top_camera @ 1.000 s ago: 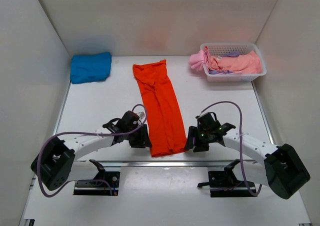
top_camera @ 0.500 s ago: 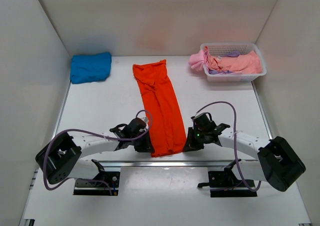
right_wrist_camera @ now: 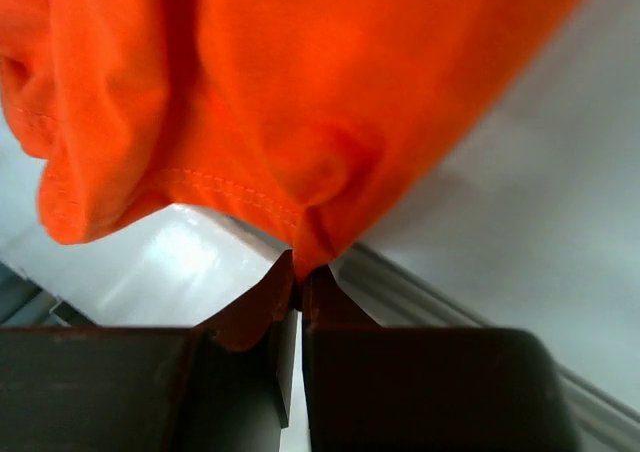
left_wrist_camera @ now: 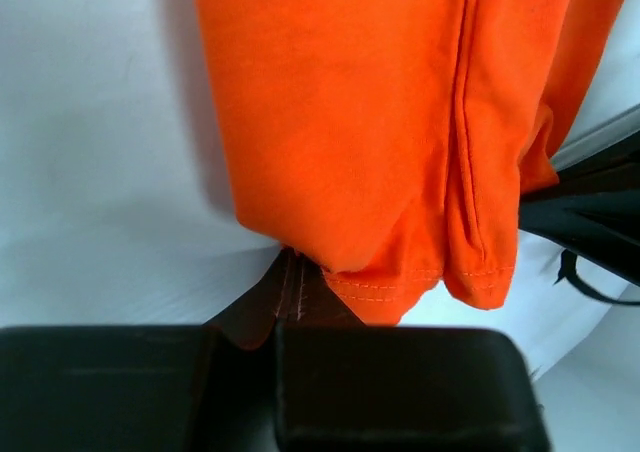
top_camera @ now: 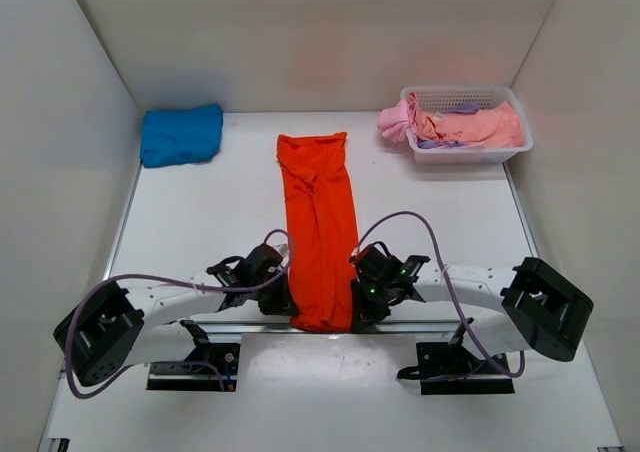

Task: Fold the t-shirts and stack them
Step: Fold the folded rectangular tshirt in 1/3 of the way, then grab one side of the 2/3 rectangular tshirt with both arms

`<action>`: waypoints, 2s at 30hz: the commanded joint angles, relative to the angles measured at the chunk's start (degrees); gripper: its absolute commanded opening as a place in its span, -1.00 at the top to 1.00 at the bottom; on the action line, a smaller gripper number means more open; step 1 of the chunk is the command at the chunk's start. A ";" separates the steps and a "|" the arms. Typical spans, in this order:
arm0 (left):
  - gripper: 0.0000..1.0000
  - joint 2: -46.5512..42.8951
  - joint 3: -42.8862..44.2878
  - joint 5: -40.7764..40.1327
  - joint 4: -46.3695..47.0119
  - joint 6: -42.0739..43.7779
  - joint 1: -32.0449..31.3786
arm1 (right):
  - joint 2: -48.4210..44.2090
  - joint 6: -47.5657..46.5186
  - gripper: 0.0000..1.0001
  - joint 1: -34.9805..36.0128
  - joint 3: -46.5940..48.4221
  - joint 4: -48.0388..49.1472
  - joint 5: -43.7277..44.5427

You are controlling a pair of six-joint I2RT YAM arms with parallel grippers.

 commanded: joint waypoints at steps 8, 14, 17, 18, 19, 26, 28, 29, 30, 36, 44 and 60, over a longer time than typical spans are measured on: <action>1.00 -5.15 10.43 7.45 -9.09 8.73 14.69 | 3.09 -10.46 0.99 -8.93 18.16 -13.49 -2.60; 1.00 7.75 22.66 10.97 -8.05 16.21 26.04 | 14.05 -18.47 1.00 -21.95 33.97 -16.83 -7.09; 1.00 15.40 28.98 12.03 -5.94 17.27 28.95 | 21.52 -21.46 1.00 -25.74 42.68 -18.77 -7.61; 1.00 17.26 30.66 11.69 -5.58 17.36 30.00 | 23.12 -22.25 1.00 -27.31 45.93 -18.51 -7.96; 1.00 20.93 33.72 11.42 -5.14 18.41 30.97 | 26.27 -22.95 1.00 -28.72 47.53 -18.77 -8.40; 0.01 39.23 49.30 15.54 -1.02 18.69 34.66 | 44.74 -25.59 0.57 -33.21 71.18 -26.42 0.64; 0.05 39.69 49.93 16.69 0.31 17.28 35.72 | 44.93 -26.12 0.38 -33.57 72.59 -25.98 2.21; 0.06 38.99 49.06 15.74 0.66 16.93 35.90 | 44.06 -25.95 0.21 -33.40 71.73 -25.46 3.27; 0.02 37.33 47.48 15.29 1.36 16.75 36.34 | 42.75 -26.30 0.18 -33.48 70.59 -25.02 4.85; -0.06 24.77 31.24 11.52 2.95 16.84 34.59 | 28.26 -21.74 0.10 -34.80 48.92 -16.15 3.56; -0.13 9.11 9.77 0.89 12.88 4.20 25.36 | 10.41 -8.57 0.02 -33.84 16.73 6.16 -4.27; 0.56 18.68 8.79 -1.42 28.08 -5.05 19.55 | 20.14 0.33 0.86 -28.30 13.00 20.96 -6.12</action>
